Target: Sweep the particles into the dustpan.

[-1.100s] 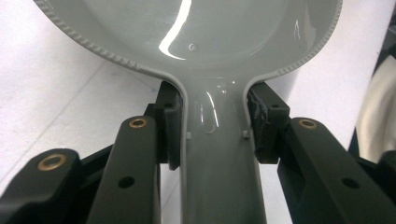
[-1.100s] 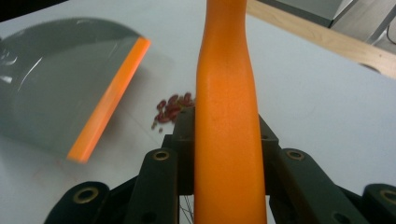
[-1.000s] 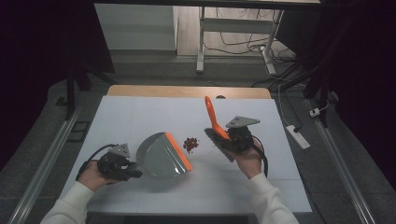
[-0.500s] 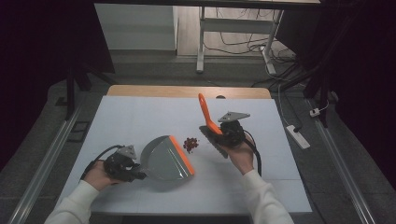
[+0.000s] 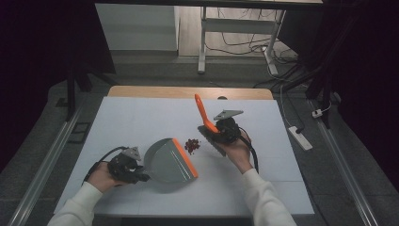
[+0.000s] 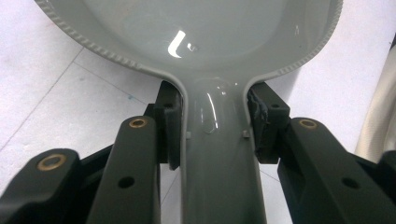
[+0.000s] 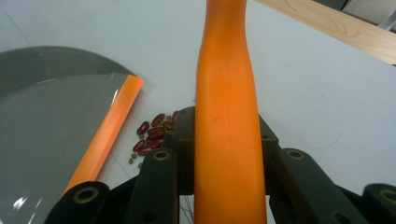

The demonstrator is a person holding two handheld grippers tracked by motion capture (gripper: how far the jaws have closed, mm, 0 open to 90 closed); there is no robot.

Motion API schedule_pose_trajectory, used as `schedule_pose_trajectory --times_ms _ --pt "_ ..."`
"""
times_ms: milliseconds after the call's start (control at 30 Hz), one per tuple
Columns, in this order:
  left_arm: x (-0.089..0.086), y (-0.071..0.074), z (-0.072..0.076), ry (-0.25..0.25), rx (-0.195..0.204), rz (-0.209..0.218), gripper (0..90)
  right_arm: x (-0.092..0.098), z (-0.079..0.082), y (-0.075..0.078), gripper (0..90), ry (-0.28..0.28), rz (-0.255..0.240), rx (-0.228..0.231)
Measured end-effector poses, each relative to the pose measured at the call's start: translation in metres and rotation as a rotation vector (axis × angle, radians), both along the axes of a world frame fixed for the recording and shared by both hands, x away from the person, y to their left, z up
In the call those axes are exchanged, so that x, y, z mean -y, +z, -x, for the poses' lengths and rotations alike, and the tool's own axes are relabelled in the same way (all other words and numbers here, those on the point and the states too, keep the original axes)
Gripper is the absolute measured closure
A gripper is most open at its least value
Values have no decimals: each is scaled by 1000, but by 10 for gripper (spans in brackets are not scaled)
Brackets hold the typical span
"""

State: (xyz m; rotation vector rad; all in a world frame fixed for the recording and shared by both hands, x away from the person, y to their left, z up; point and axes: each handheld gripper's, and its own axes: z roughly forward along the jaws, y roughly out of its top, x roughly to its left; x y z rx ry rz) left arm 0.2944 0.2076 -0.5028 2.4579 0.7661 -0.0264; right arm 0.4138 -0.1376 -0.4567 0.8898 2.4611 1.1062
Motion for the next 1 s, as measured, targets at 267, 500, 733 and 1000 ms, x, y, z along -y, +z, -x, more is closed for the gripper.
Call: schedule_pose_trajectory --times_ms 267,500,733,1000 --pt "1 -3 -3 3 -20 -4 614 -10 -14 -11 704 9 17 -21" --pt "1 -4 -4 3 -25 5 614 -21 -22 -18 704 21 37 -31" --pt "1 -4 -6 9 -25 13 614 -25 -26 -22 704 20 48 -32" --pt "2 -4 -7 2 -37 16 614 -27 -32 -26 704 10 68 -33"
